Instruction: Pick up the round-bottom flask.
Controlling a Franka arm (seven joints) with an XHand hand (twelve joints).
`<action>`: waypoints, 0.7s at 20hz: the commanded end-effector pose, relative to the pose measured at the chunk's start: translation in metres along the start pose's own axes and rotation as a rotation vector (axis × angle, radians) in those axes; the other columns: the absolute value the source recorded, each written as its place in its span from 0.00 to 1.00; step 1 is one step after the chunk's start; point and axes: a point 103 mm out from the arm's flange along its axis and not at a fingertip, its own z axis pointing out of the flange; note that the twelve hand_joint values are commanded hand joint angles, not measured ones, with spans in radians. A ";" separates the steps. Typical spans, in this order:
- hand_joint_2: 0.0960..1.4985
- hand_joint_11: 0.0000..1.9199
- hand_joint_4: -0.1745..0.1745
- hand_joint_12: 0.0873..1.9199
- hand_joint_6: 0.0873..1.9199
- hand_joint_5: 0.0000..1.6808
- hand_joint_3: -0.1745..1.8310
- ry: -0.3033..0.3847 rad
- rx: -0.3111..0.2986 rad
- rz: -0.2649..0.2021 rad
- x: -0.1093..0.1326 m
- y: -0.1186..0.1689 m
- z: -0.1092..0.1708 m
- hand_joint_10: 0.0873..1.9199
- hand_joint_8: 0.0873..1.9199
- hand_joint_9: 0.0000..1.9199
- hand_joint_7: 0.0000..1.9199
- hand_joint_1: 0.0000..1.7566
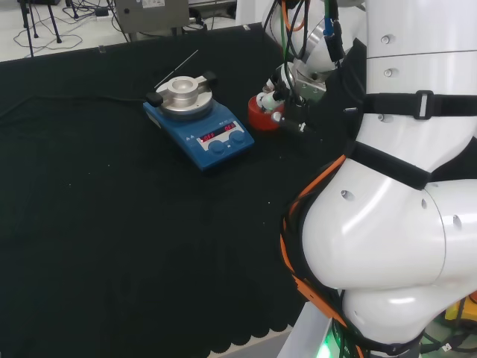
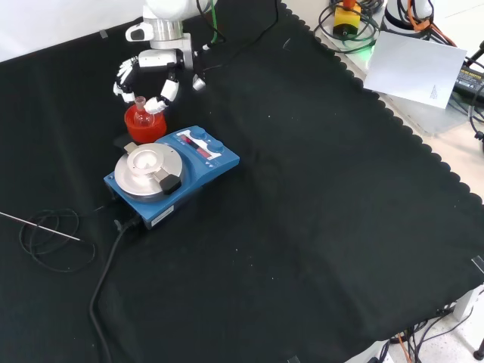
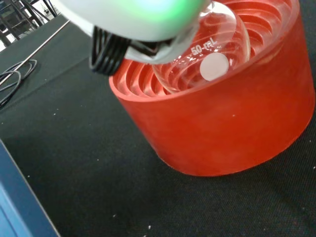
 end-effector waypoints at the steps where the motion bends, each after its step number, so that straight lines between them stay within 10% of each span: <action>1: 0.47 0.20 0.48 0.67 0.39 0.62 0.35 0.000 -0.023 0.006 0.002 0.000 -0.001 0.30 0.32 0.38 0.30 0.64; 6: 0.59 0.23 0.47 0.66 0.39 0.67 0.22 0.002 -0.046 0.013 0.004 0.000 -0.002 0.28 0.31 0.41 0.33 0.64; 14: 0.51 0.25 0.42 0.65 0.39 0.69 0.31 0.011 -0.050 0.007 0.008 -0.001 -0.007 0.25 0.28 0.45 0.36 0.65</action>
